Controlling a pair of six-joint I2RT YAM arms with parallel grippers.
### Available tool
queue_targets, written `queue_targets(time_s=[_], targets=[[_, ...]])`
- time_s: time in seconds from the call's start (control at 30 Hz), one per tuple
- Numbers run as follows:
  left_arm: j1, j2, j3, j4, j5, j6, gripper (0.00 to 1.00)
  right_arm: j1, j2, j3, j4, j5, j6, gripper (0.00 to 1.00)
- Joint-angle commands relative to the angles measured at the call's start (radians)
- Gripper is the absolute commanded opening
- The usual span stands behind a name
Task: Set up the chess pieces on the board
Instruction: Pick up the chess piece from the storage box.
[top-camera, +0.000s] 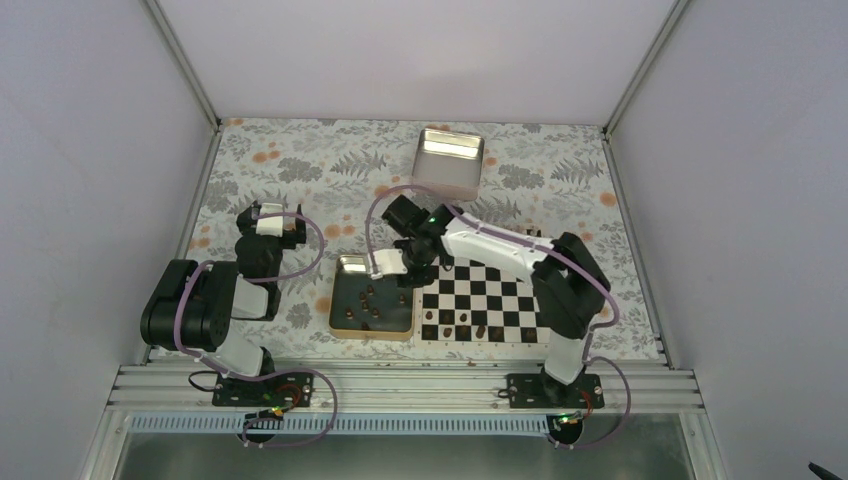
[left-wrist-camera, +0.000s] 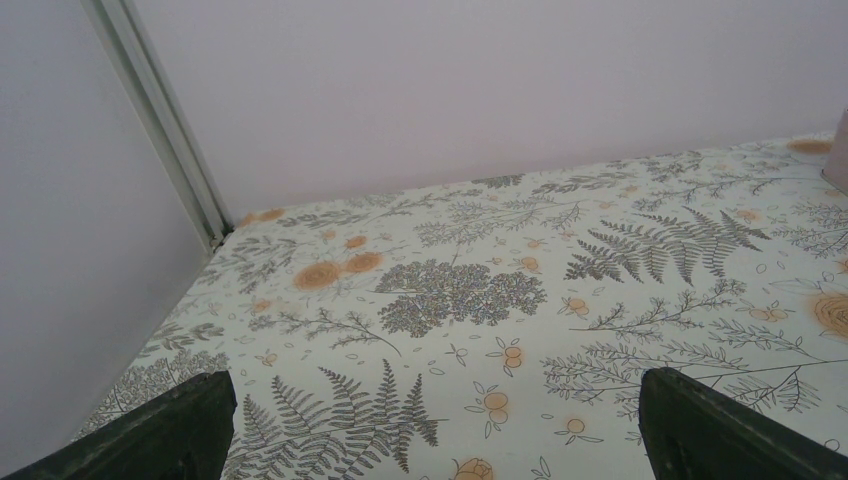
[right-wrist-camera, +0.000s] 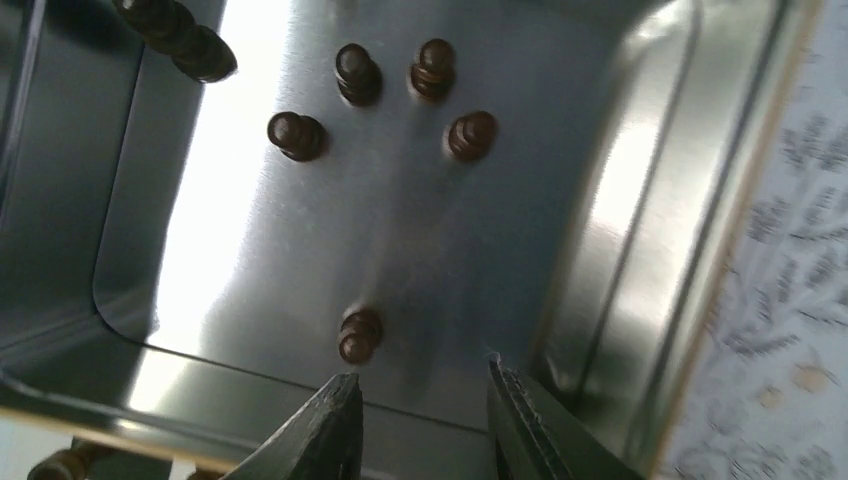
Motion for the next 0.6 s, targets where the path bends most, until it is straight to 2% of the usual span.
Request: queue_targets(time_s=[0.0, 0.57], targets=[[-0.003, 0.008, 0.003, 0.052, 0.008, 0.003, 1.0, 0.028, 0.067, 0.066, -0.051, 0.043, 0.035, 0.34], [-0.003, 0.009, 0.003, 0.053, 0.008, 0.004, 1.0, 0.06, 0.173, 0.136, -0.174, 0.073, 0.094, 0.33]])
